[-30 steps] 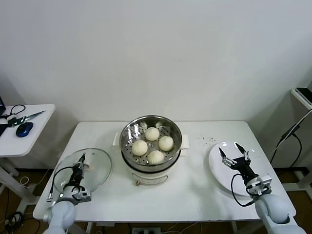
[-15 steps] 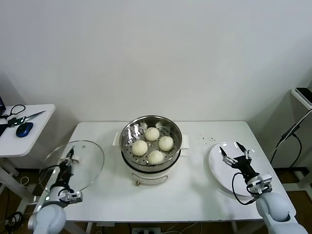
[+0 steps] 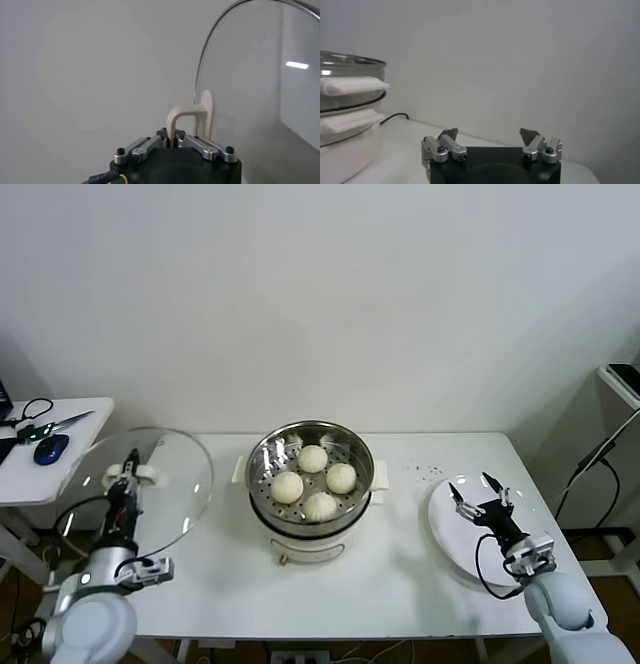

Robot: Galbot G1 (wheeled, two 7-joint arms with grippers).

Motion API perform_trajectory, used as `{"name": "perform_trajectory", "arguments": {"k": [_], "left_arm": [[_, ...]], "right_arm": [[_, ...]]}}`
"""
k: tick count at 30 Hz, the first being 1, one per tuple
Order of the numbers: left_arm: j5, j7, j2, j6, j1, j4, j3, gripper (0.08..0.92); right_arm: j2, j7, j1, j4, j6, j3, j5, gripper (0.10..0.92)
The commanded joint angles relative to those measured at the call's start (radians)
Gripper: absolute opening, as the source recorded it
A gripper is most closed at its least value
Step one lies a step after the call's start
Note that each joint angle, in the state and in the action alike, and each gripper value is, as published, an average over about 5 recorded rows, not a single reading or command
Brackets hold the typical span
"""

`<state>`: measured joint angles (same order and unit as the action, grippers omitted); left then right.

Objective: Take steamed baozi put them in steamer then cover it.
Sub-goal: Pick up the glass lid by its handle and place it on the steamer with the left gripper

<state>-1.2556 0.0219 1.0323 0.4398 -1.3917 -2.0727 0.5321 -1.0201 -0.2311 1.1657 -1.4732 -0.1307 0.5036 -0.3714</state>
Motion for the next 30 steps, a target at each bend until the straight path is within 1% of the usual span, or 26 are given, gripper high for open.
{"name": "perform_trajectory", "arguments": {"k": [1, 5, 8, 12, 17, 22, 27, 30], "left_arm": [[-0.035, 0.264, -0.155, 0.341, 0.359, -0.106, -0.488, 0.151], [-0.136, 0.37, -0.048, 0.346, 0.499, -0.041, -0.611, 0.151], [-0.21, 0.419, 0.043, 0.346, 0.541, 0.014, -0.661, 0.151], [-0.291, 0.45, 0.15, 0.346, 0.545, 0.081, -0.692, 0.151], [-0.357, 0.446, 0.285, 0.346, 0.55, 0.15, -0.705, 0.151], [-0.364, 0.437, 0.364, 0.346, 0.556, 0.204, -0.708, 0.151], [-0.352, 0.409, 0.416, 0.346, 0.554, 0.253, -0.719, 0.151], [-0.352, 0.401, 0.431, 0.346, 0.553, 0.283, -0.728, 0.151]], "right_arm": [[-0.001, 0.002, -0.013, 0.024, -0.001, -0.004, 0.016, 0.823], [-0.008, 0.0, -0.014, 0.036, -0.006, 0.005, 0.027, 0.823], [-0.013, -0.004, -0.012, 0.043, -0.011, 0.014, 0.037, 0.823], [-0.012, -0.007, -0.009, 0.052, -0.016, 0.022, 0.043, 0.823], [-0.011, -0.008, -0.008, 0.066, -0.022, 0.033, 0.047, 0.823], [-0.011, -0.008, -0.007, 0.073, -0.024, 0.037, 0.052, 0.823], [-0.012, -0.009, -0.008, 0.082, -0.028, 0.039, 0.057, 0.823], [-0.015, -0.011, -0.007, 0.087, -0.031, 0.041, 0.063, 0.823]]}}
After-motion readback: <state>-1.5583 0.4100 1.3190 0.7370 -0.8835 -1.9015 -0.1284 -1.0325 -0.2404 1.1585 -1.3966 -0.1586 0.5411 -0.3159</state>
